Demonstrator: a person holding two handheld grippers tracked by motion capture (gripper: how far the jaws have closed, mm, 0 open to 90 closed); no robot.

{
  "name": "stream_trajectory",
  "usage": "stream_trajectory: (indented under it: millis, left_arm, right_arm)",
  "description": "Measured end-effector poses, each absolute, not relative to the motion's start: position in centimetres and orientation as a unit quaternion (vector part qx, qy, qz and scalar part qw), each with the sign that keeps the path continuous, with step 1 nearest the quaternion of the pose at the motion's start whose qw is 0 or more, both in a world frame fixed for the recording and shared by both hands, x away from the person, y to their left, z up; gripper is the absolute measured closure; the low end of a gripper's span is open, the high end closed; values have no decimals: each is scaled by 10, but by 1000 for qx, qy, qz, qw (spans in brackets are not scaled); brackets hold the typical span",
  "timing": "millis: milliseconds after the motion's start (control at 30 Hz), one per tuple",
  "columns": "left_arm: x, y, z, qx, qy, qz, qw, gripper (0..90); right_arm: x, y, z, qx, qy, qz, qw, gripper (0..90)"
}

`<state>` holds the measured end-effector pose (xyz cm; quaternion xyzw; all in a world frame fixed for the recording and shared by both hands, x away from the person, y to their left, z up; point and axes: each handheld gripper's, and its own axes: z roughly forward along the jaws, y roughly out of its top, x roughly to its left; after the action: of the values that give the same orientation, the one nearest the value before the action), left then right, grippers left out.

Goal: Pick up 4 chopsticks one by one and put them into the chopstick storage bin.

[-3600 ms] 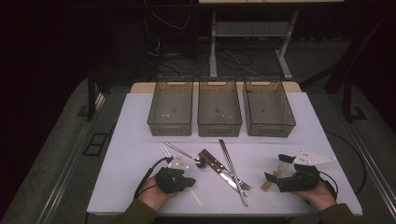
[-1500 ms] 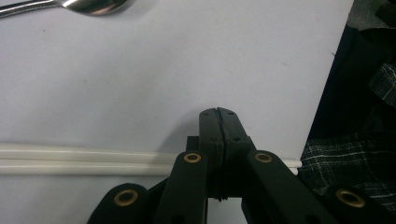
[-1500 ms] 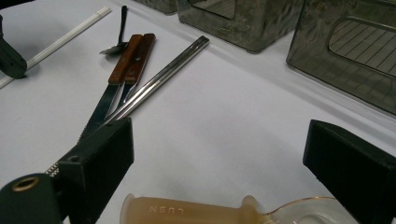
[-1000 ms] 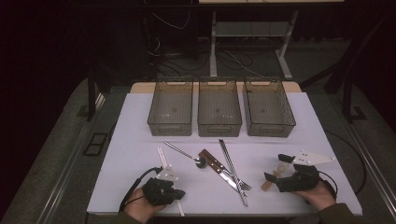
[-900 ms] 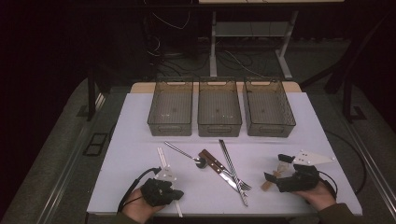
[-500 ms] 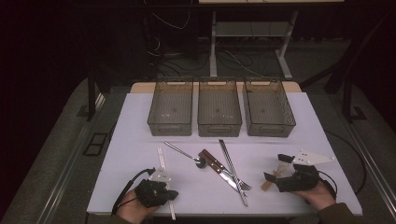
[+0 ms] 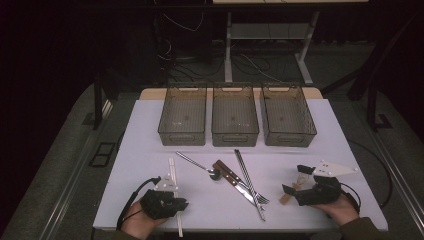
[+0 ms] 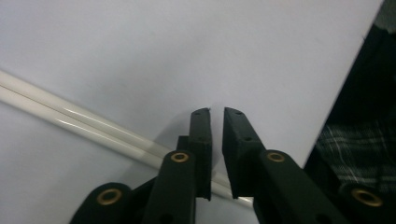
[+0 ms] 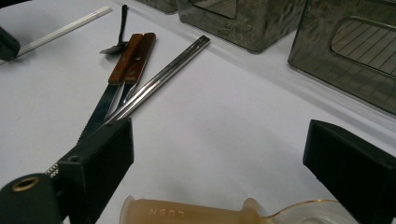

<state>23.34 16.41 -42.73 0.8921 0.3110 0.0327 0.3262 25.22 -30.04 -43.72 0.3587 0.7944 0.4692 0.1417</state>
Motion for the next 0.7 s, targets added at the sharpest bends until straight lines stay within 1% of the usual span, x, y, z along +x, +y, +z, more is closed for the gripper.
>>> stream_trajectory:
  millis: [33, 67, 100, 133, 200, 300, 433, 533, 700]
  left_arm:
    - [236, 165, -425, 888, 320, 42, 329, 735]
    - [240, 167, -424, 884, 327, 56, 328, 735]
    - [245, 169, -422, 881, 337, 67, 326, 670]
    - [250, 170, -421, 876, 348, 79, 324, 670]
    - [260, 174, -419, 865, 371, 98, 322, 619]
    - [279, 179, -418, 856, 394, 117, 314, 575]
    - [305, 184, -421, 833, 436, 134, 313, 541]
    - [320, 186, -423, 822, 461, 143, 304, 536]
    - [339, 188, -431, 810, 490, 140, 290, 534]
  right_arm:
    - [252, -300, -437, 359, 794, 469, 142, 88]
    - [252, -300, -437, 359, 794, 469, 142, 88]
    - [252, -300, -437, 359, 795, 469, 142, 88]
    - [252, -300, -437, 359, 794, 469, 142, 88]
    - [252, -300, -437, 359, 794, 469, 143, 88]
    - [253, -301, -437, 360, 794, 469, 142, 87]
    - [253, -301, -437, 360, 794, 469, 142, 88]
    - [253, -301, -437, 361, 793, 469, 142, 87]
    - [252, -301, -437, 359, 794, 470, 143, 88]
